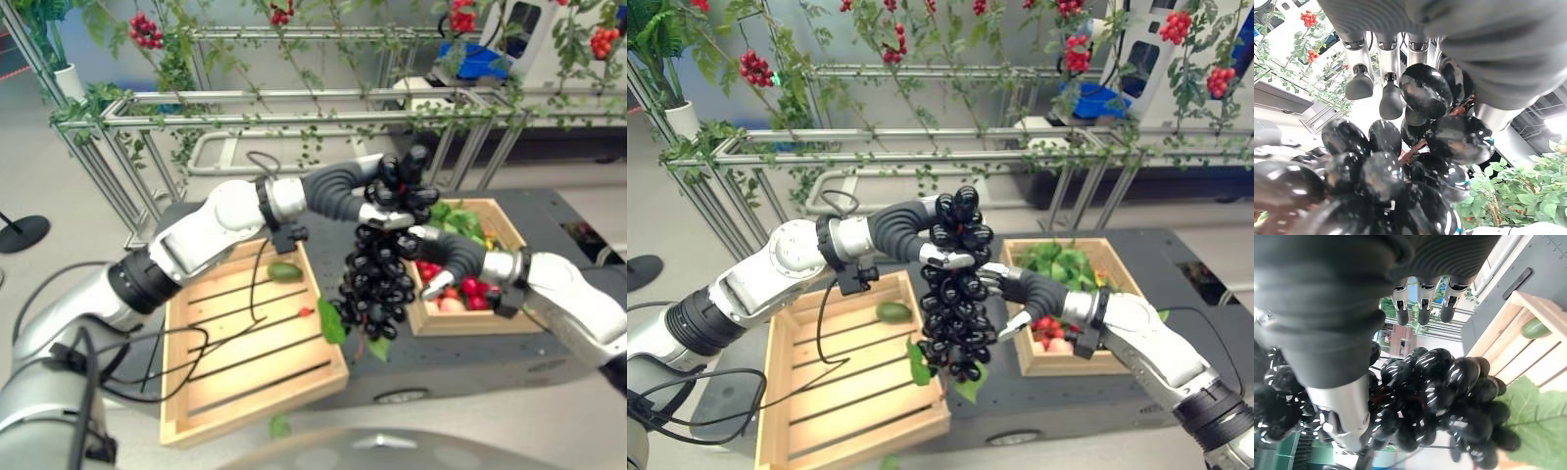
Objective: Pick up the fruits from the basket on one side to the basket on the other side
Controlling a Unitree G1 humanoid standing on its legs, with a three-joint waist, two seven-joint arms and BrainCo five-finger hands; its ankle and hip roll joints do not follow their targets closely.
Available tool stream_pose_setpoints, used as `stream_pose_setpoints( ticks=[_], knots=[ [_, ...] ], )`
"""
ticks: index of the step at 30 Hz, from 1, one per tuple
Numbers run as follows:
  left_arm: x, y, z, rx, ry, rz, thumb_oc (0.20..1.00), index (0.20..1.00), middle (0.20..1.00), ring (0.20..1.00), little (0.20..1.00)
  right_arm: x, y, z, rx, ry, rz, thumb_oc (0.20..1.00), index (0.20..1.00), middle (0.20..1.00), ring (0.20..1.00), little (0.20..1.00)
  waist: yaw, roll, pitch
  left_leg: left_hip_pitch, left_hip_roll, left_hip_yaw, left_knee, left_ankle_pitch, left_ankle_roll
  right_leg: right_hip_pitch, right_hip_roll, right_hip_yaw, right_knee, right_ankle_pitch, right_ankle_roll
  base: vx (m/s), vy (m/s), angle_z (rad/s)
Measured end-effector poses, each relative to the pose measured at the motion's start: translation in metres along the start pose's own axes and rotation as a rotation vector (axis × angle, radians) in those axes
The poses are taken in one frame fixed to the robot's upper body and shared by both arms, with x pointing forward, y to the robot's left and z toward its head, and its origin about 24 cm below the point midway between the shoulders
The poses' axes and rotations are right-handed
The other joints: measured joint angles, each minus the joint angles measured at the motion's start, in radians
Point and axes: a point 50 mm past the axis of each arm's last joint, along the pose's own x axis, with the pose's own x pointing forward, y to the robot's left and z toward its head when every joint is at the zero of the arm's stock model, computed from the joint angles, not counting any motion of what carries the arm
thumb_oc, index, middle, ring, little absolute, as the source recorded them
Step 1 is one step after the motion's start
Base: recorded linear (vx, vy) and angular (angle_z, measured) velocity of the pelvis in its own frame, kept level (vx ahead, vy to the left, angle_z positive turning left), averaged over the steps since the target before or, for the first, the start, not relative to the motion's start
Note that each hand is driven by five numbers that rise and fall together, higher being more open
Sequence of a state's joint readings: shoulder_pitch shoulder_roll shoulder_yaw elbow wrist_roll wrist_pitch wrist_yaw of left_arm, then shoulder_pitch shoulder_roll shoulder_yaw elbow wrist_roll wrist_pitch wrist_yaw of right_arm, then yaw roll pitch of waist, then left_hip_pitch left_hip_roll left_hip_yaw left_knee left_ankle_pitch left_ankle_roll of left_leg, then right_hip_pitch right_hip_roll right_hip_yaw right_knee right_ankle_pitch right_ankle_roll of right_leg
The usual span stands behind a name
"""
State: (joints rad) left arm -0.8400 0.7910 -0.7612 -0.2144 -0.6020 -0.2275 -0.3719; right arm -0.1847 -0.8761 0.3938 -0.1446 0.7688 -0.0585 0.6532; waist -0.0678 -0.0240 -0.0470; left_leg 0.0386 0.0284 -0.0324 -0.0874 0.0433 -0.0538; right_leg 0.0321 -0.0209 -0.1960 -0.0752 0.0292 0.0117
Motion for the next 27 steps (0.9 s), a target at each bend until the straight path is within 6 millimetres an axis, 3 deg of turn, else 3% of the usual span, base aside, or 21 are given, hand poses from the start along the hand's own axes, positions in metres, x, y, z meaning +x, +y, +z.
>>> stream_pose_setpoints(
  ticks=[10, 16, 27],
  knots=[
    [0.015, -0.008, 0.000, -0.055, -0.072, 0.016, 0.200, 0.200, 0.200, 0.200, 0.200, 0.051, 0.041, -0.031, 0.300, -0.158, 0.065, 1.000, 1.000, 1.000, 1.000, 1.000, 0.004, 0.005, 0.003, 0.000, 0.000, -0.001, 0.000, 0.000, 0.000, 0.001, 0.000, -0.001, 0.001, 0.000, 0.000, 0.00, 0.000, 0.00],
    [0.023, -0.009, -0.003, -0.058, -0.087, 0.051, 0.200, 0.200, 0.200, 0.200, 0.200, 0.075, 0.058, -0.037, 0.425, -0.229, 0.055, 1.000, 1.000, 1.000, 1.000, 1.000, 0.006, 0.016, -0.002, 0.000, -0.001, -0.003, 0.000, 0.000, 0.000, 0.002, -0.001, -0.003, 0.000, 0.000, 0.000, 0.00, 0.000, 0.00],
    [0.028, -0.011, -0.002, -0.071, -0.109, 0.068, 0.200, 0.200, 0.200, 0.200, 0.200, 0.087, 0.068, -0.033, 0.507, -0.286, 0.072, 1.000, 1.000, 1.000, 1.000, 1.000, 0.025, 0.052, -0.026, -0.002, 0.000, -0.010, 0.000, 0.000, 0.000, 0.002, -0.001, -0.006, 0.000, 0.000, -0.001, 0.00, 0.000, 0.00]
  ],
)
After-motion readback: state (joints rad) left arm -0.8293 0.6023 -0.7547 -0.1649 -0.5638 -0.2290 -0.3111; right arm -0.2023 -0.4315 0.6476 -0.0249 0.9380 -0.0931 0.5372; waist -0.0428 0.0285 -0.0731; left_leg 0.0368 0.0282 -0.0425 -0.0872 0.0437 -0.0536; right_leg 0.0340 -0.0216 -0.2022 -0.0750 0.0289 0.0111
